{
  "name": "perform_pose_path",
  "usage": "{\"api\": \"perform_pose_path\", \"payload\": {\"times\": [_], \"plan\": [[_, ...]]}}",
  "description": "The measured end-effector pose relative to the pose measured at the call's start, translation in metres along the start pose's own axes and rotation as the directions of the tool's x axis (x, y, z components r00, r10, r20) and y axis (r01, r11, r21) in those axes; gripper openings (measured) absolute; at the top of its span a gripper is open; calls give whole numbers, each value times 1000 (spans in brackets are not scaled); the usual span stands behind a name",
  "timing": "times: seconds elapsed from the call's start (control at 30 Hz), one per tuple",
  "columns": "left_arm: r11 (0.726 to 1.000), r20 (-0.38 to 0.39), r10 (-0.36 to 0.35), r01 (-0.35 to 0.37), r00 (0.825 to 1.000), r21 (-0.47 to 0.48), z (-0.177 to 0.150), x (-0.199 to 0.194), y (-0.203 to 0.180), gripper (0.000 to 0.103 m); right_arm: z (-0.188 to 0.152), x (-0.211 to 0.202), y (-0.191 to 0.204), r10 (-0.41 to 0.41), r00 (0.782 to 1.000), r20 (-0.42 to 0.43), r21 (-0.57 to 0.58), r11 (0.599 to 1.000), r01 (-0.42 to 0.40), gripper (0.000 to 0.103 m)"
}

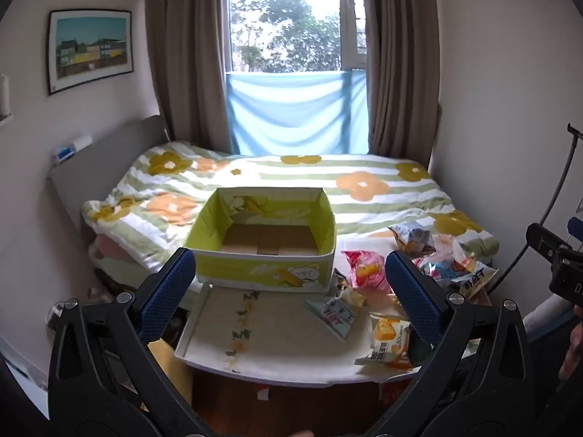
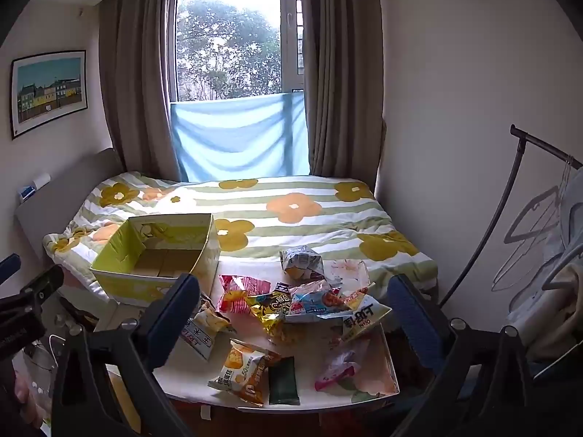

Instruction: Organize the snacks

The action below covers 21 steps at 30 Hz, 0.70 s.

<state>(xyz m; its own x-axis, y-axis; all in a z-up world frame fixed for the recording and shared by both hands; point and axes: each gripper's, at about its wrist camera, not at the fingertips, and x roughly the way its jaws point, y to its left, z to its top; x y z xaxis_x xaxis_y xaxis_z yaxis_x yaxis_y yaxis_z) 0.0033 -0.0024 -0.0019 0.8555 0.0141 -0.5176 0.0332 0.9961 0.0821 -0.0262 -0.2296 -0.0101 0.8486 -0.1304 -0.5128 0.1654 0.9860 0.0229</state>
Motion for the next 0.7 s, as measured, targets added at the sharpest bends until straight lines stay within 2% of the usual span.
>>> {"api": "perform_pose_path", "payload": {"times": [0.07,0.17,0.27,0.7], "plan": [[1000,-14,3,-3,1000,-9,0,6,-4,103,-1,0,0,-4,1000,11,-6,1000,4,103],[999,35,-16,17,999,-29,-3,1,-6,103,-2,1,-1,-6,1000,-12,-14,1000,6,103],[998,29,-50,51,998,-46,0,0,8,103,-2,1,1,-19,1000,-19,-24,1000,19,103],[999,21,-45,45,999,-20,-5,0,5,103,-5,5,4,-21,999,-24,-9,1000,21,103]]}}
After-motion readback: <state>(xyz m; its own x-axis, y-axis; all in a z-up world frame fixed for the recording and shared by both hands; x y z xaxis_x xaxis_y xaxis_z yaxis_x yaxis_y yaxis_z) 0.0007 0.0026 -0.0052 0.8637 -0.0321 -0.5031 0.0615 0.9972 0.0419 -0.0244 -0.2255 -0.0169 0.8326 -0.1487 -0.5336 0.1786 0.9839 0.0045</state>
